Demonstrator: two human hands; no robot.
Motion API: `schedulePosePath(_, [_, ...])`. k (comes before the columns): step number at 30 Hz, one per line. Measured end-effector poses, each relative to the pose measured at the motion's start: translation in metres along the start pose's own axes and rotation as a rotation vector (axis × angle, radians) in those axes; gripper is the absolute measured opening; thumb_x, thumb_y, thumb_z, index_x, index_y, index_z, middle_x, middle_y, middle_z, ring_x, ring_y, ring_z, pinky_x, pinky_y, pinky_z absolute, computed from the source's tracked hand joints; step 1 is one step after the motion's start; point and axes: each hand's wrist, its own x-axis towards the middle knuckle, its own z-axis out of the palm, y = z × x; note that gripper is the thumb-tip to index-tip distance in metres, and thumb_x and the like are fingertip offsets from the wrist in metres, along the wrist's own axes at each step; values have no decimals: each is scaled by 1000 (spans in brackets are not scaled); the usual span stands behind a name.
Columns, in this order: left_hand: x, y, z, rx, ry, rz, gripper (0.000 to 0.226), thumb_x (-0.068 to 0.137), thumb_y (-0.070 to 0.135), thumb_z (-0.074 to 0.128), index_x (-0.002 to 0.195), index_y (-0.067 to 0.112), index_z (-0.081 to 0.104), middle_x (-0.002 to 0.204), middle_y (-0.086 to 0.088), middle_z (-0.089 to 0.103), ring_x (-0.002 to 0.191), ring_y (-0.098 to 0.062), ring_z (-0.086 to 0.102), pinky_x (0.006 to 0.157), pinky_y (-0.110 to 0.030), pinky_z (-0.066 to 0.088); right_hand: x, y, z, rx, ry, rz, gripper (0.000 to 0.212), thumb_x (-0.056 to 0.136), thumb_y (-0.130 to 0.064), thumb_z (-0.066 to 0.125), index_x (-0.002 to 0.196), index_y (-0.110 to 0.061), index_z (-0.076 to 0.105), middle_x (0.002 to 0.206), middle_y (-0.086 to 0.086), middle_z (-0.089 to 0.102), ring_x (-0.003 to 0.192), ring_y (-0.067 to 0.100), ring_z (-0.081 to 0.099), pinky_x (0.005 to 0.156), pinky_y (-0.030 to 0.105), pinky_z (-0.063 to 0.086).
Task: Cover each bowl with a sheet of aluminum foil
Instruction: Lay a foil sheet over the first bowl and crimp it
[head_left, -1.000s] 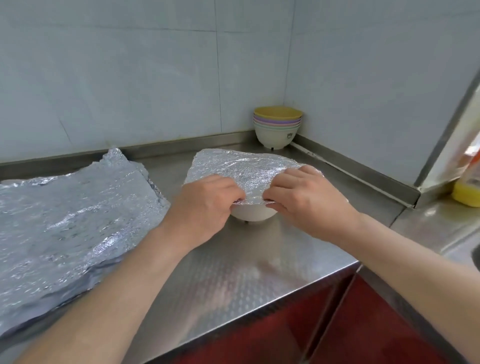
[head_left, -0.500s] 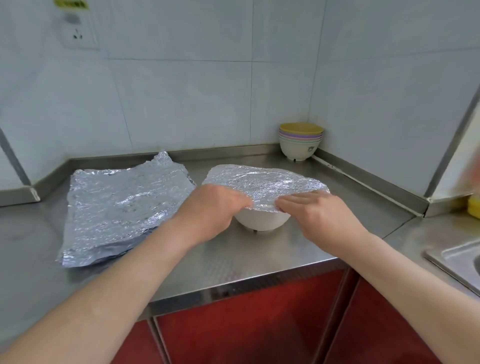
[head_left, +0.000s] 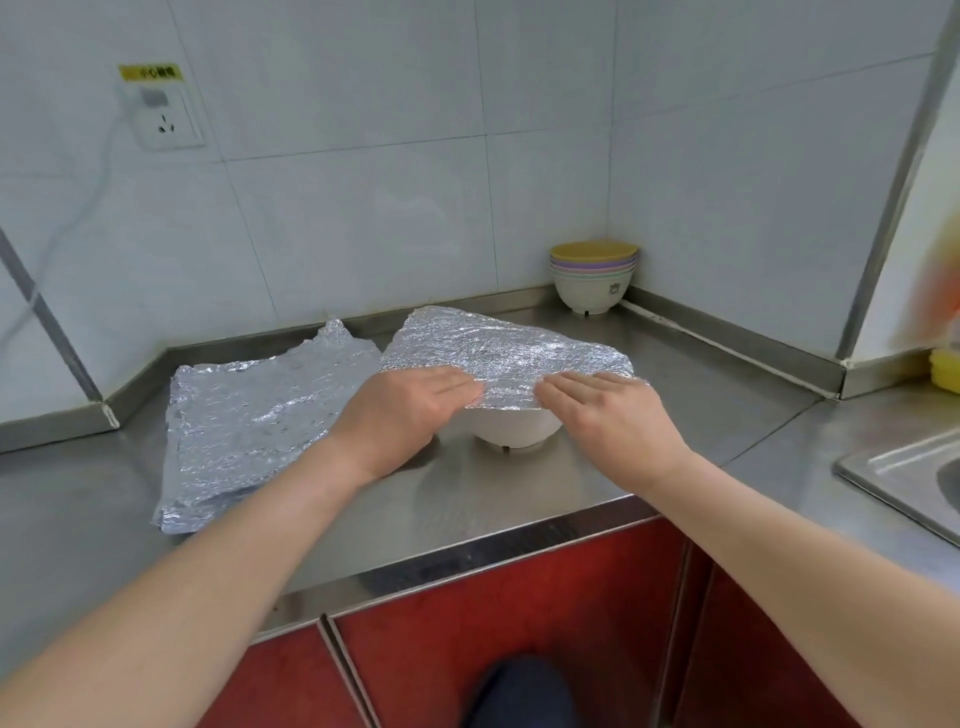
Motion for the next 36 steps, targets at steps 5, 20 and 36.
schedulePosePath(5, [-8,-12,15,-77,-5,-112,67,47,-17,78,106,16,74,106,2,73,96,-17,70,82,-31,55,4,2,-1,16,-30,-28,28,88,-3,40,90,-11,67,84,0,69,76,22,68,56,33,53])
schedulePosePath(20, [0,-7,43,-152,207,-63,23,76,0,71,94,14,74,88,2,71,80,-21,66,52,-31,53,10,5,10,-20,4,13,28,83,-1,47,91,-15,70,92,2,65,75,24,63,42,28,43])
schedulePosePath(36, [1,2,36,-131,324,-11,19,82,-8,64,83,10,71,84,0,68,80,-21,62,57,-31,51,-2,15,3,10,83,-47,33,97,1,38,99,-10,69,98,2,68,80,25,63,64,35,49])
